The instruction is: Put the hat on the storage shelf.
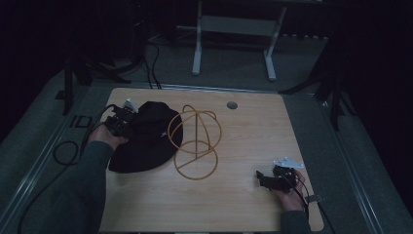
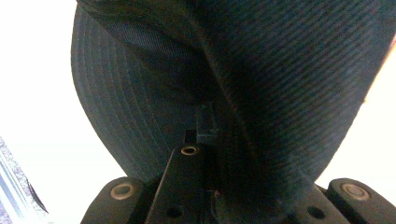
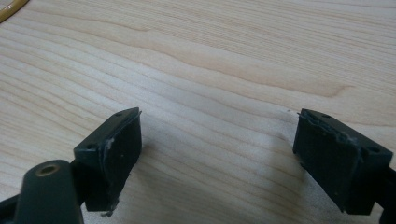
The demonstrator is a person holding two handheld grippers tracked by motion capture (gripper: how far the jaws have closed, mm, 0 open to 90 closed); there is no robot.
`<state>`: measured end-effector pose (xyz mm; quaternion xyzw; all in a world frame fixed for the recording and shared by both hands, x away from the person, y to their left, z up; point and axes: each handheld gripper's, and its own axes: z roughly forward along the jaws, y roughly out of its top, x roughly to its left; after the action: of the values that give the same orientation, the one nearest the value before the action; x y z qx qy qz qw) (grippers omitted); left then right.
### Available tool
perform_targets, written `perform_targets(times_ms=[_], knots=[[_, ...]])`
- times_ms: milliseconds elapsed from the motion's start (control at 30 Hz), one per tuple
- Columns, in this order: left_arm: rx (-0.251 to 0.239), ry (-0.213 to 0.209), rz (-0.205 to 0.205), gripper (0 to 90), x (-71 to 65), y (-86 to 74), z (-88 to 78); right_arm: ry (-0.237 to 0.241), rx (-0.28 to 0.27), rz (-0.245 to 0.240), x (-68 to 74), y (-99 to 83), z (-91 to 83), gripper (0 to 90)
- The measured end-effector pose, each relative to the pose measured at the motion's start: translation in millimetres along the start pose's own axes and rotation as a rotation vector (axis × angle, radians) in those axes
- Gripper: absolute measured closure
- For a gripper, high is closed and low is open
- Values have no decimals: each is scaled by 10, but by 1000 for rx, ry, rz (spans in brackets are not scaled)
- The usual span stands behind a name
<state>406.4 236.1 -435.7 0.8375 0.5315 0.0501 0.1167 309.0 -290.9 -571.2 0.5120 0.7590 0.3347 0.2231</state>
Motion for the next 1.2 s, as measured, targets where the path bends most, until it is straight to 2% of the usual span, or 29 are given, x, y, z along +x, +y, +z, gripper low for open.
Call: perform_targets(times_ms=[300, 633, 1200], knots=[[-40, -12, 4, 883, 24, -78, -127, 0, 0, 0, 0, 0, 0, 151], [-48, -10, 20, 883, 59, -176, -271, 0, 0, 0, 0, 0, 0, 151], [-96, -4, 42, 882, 102, -208, -541, 0, 0, 0, 0, 0, 0, 152]])
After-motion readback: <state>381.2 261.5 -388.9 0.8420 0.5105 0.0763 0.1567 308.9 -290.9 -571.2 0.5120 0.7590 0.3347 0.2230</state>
